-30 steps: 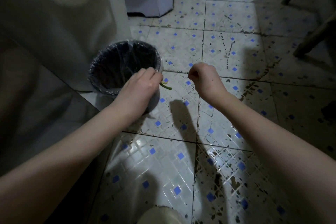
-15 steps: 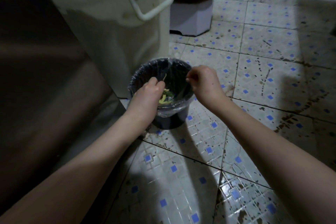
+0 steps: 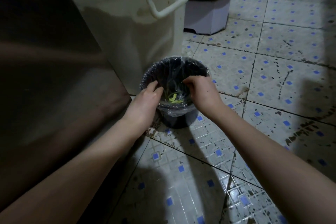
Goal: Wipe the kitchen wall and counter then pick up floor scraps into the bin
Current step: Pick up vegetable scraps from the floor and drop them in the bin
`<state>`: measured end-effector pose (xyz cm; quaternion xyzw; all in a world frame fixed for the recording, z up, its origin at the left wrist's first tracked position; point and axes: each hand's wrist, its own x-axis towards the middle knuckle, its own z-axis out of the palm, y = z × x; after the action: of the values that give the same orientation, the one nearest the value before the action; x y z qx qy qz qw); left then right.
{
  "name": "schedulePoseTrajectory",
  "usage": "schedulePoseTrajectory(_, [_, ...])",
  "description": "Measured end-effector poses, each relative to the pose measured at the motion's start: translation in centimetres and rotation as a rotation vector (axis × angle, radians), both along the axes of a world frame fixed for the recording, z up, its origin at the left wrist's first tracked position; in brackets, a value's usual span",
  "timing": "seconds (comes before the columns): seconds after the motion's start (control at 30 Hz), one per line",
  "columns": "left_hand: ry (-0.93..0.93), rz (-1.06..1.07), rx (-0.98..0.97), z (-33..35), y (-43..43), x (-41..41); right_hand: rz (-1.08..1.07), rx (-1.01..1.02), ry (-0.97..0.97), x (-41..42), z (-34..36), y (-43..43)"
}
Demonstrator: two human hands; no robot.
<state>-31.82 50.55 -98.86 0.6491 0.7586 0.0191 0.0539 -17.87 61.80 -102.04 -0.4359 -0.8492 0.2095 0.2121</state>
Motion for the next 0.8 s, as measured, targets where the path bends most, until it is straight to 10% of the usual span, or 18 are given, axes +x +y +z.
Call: schedulePoseTrajectory(0.8, [0.191,-0.129,0.138,-1.5,3.9,4.6,-0.083,0.121,-0.220,8.3,-1.4,-0.1])
